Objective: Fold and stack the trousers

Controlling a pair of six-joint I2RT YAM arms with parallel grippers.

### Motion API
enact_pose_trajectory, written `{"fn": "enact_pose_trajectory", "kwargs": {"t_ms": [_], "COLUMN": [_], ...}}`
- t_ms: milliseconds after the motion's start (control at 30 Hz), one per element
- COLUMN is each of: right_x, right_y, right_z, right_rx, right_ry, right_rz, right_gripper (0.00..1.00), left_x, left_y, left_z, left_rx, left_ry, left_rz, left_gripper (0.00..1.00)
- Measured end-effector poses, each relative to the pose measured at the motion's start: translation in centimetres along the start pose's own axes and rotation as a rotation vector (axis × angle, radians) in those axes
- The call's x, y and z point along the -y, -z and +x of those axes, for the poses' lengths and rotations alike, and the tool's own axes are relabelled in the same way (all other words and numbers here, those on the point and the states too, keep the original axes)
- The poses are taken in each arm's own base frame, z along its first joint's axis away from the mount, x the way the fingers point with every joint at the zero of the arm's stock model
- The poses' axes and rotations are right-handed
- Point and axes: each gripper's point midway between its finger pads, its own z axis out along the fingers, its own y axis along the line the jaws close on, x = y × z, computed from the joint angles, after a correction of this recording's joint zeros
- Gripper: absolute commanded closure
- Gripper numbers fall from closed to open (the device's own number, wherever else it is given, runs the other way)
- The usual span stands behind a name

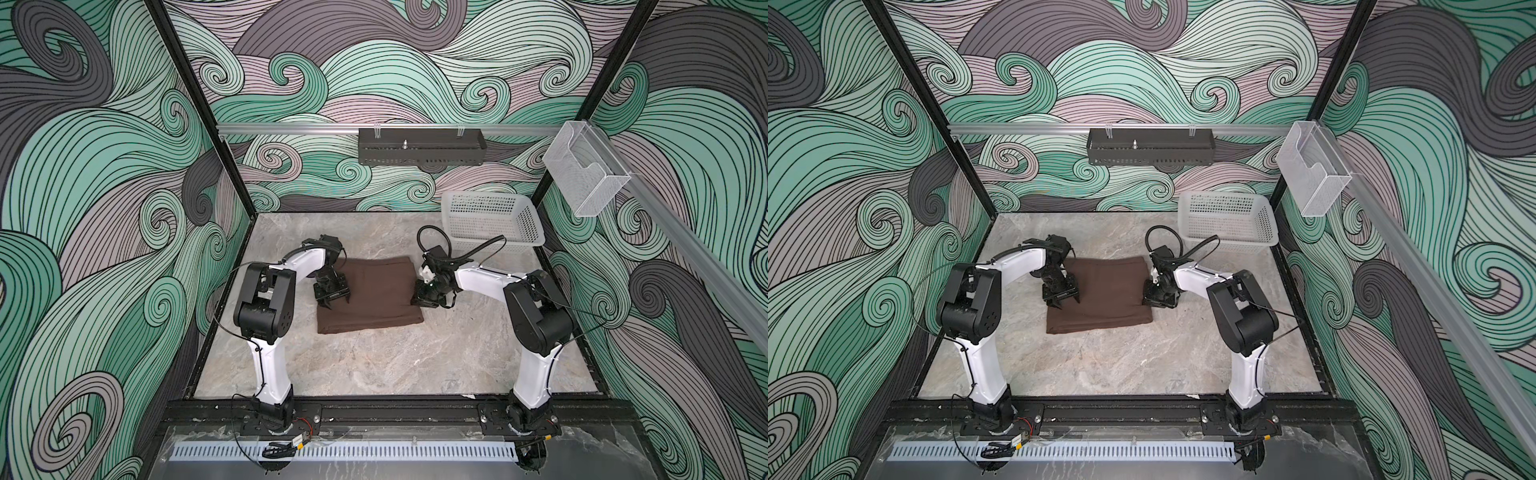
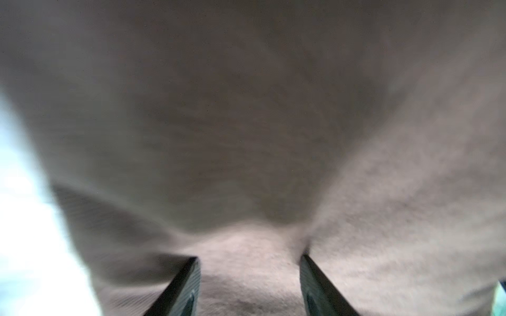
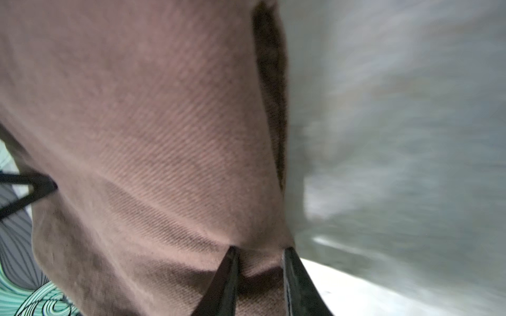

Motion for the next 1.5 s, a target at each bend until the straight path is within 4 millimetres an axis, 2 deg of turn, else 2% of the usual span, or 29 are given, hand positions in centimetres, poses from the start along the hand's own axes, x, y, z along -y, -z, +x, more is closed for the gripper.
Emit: {"fn": "enact_pose_trajectory", "kwargs": {"t_ms": [133, 233, 333, 433, 467, 533, 567, 633, 700, 900, 1000, 1133, 1267, 1500], "right_x": [-2.2, -3.6, -5.1, -7.1, -7.7, -8.8, -9.0, -9.0, -8.6, -5.6, -5.1, -5.4, -5.9, -6.4], "right_y": [-0.1, 1.3, 4.7, 9.8, 11.5, 14.5, 15.6, 16.8, 16.7, 12.9, 12.1, 12.0, 11.8, 11.5], "right_z": [0.4, -0.3, -1.7, -2.6, -2.7, -2.3, -1.8, -0.5, 1.0, 5.2, 6.7, 7.7, 8.2, 8.7], "right_rx": [-0.012, 0.017, 0.106, 0.239, 0.287, 0.38, 0.421, 0.485, 0.529, 0.556, 0.59, 0.657, 0.709, 0.75], "right_ry": [0.02, 0.039, 0.082, 0.154, 0.181, 0.24, 0.269, 0.325, 0.381, 0.52, 0.584, 0.649, 0.706, 0.766], "right_rz": [-0.021, -0.026, -0.033, -0.07, -0.086, -0.123, -0.134, -0.144, -0.147, -0.105, -0.103, -0.126, -0.136, -0.137], "right_gripper": [0.63, 0.6, 0.6, 0.6, 0.6, 0.6, 0.61, 0.61, 0.61, 0.55, 0.54, 0.54, 0.53, 0.53], "left_x": [-3.1, -3.7, -2.8, -1.5, -1.0, 0.1, 0.8, 2.2, 3.4, 5.6, 6.2, 6.9, 6.9, 6.6], "left_y": [1.7, 4.1, 8.1, 11.9, 13.0, 14.1, 14.4, 14.0, 12.6, 6.5, 3.5, 0.4, -1.6, -2.3], "left_z": [-1.4, -1.8, -1.6, -0.5, 0.0, 1.0, 1.5, 2.5, 3.5, 6.0, 6.4, 5.8, 4.9, 3.5], "left_rx": [0.043, 0.095, 0.194, 0.298, 0.326, 0.357, 0.365, 0.362, 0.342, 0.247, 0.207, 0.184, 0.18, 0.147], "left_ry": [0.021, 0.013, -0.021, -0.062, -0.08, -0.112, -0.131, -0.166, -0.2, -0.23, -0.219, -0.192, -0.171, -0.138], "left_rz": [-0.076, -0.083, -0.036, 0.024, 0.042, 0.067, 0.075, 0.083, 0.076, 0.031, 0.004, -0.016, -0.039, -0.087], "left_gripper": [0.35, 0.31, 0.25, 0.18, 0.13, 0.03, 0.01, 0.01, 0.01, 0.01, 0.01, 0.01, 0.01, 0.02]}}
